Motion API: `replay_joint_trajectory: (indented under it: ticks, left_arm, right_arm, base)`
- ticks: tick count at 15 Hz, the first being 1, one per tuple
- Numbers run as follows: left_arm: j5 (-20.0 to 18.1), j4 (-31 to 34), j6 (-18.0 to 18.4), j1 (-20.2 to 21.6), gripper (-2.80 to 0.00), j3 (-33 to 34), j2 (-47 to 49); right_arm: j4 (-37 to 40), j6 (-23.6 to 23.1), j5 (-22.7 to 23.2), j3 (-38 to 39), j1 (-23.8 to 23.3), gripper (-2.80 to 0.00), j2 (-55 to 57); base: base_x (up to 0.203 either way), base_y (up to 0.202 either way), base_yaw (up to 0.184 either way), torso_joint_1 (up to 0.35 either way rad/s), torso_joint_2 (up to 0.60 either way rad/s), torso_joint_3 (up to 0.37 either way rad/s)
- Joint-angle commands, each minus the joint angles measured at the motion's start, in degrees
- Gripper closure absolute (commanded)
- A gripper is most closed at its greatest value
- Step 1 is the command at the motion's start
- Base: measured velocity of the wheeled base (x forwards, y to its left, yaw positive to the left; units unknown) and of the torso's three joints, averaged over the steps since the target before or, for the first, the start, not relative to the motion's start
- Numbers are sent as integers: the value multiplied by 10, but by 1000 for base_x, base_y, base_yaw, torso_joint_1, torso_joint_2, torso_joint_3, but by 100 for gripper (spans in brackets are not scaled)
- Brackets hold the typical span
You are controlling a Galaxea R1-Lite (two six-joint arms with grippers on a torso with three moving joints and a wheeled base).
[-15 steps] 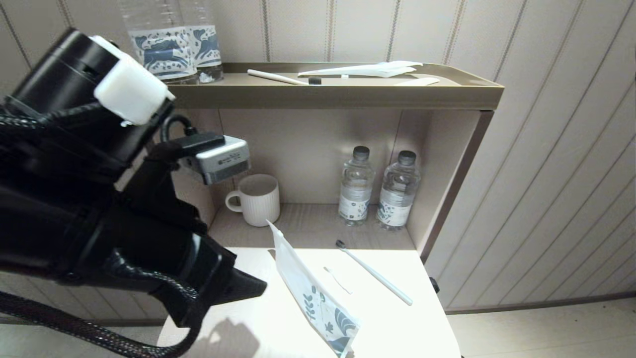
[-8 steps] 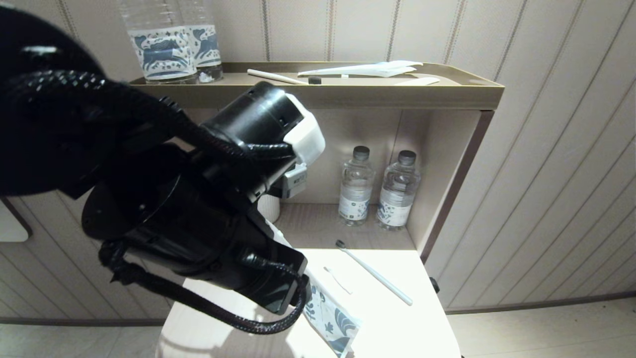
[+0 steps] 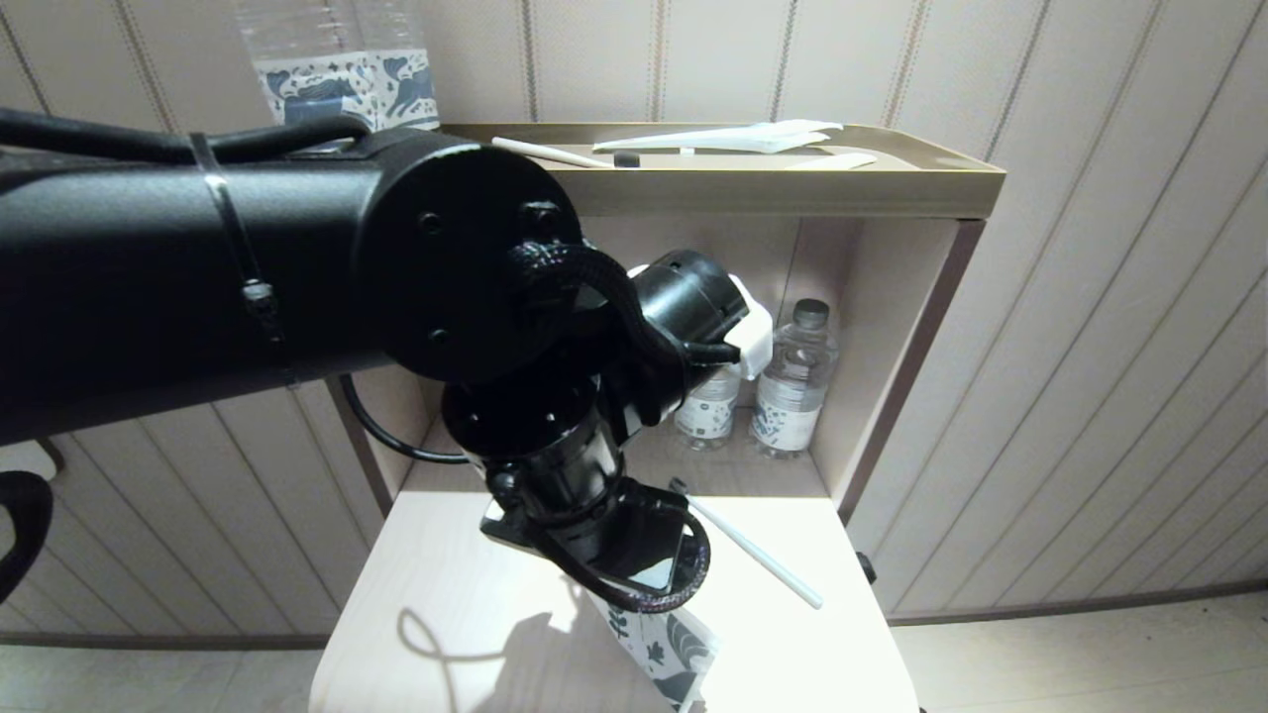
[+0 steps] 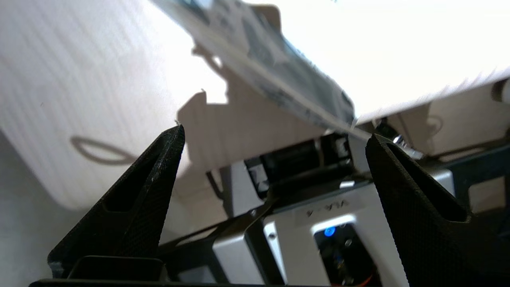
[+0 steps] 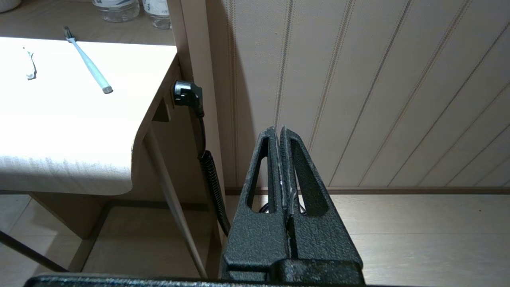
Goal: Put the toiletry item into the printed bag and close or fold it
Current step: Pick up the storage bag
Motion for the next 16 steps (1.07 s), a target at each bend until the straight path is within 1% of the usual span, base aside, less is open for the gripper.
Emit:
replay_joint_trajectory:
  ticks: [1, 2, 6, 10, 16]
  left_arm:
    - [3, -34, -3, 0, -280, -1, 9]
    - [4, -52, -2, 0, -280, 0, 7]
    - [4, -46, 1, -1, -280, 3, 15]
    - [5, -14, 4, -4, -280, 2, 21]
    - [5, -27, 11, -4, -280, 2, 37]
  right_arm:
    - [0, 0, 0, 0, 0, 0, 1]
    - [0, 0, 0, 0, 0, 0, 0]
    - [0, 0, 0, 0, 0, 0, 0]
    - [0, 0, 0, 0, 0, 0, 0]
    - [0, 0, 0, 0, 0, 0, 0]
  base:
    - [0, 0, 0, 0, 0, 0]
    - [0, 0, 0, 0, 0, 0]
    - [0, 0, 0, 0, 0, 0]
    - [0, 0, 0, 0, 0, 0]
    - [0, 0, 0, 0, 0, 0]
